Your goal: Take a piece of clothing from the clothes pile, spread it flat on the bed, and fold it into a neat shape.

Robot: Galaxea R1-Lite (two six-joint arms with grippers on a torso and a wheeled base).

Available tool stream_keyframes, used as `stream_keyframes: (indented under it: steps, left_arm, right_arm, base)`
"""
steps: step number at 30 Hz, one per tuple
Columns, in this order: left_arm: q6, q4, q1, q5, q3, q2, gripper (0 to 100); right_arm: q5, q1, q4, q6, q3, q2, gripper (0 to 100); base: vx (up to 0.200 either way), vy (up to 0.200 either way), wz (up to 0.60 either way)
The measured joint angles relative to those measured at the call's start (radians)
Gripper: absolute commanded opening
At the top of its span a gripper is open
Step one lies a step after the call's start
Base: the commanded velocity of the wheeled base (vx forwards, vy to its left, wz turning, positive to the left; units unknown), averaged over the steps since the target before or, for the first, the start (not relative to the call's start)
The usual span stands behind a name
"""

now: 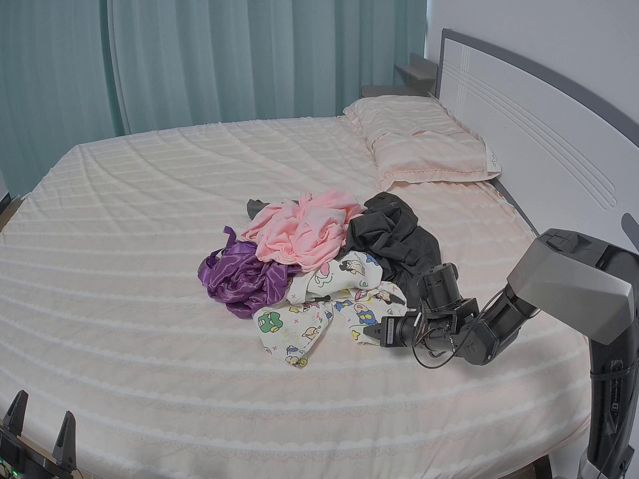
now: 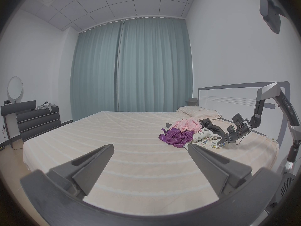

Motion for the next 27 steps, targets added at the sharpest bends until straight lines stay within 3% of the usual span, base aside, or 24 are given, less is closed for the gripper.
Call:
stream_keyframes:
  steps: [14,21,27]
  left_arm:
    - [0.000,0.000,0.000,0.000,0.000,0.000,100]
    - [0.000,0.000,0.000,0.000,0.000,0.000,100]
    - [0.000,0.000,0.000,0.000,0.000,0.000,100]
  right_arm:
    - [0.031,0.010,-0.008,0.023,0.041,-0.044,0]
    - [0.125,0.008,-0.052,0.114,0.203,-0.179,0]
    - [0.168,0.010,-0.196,0.162,0.405,-0.305,0]
  base:
    - [0.000,0.000,0.00]
    - [0.000,0.000,0.00]
    - [0.000,0.000,0.00]
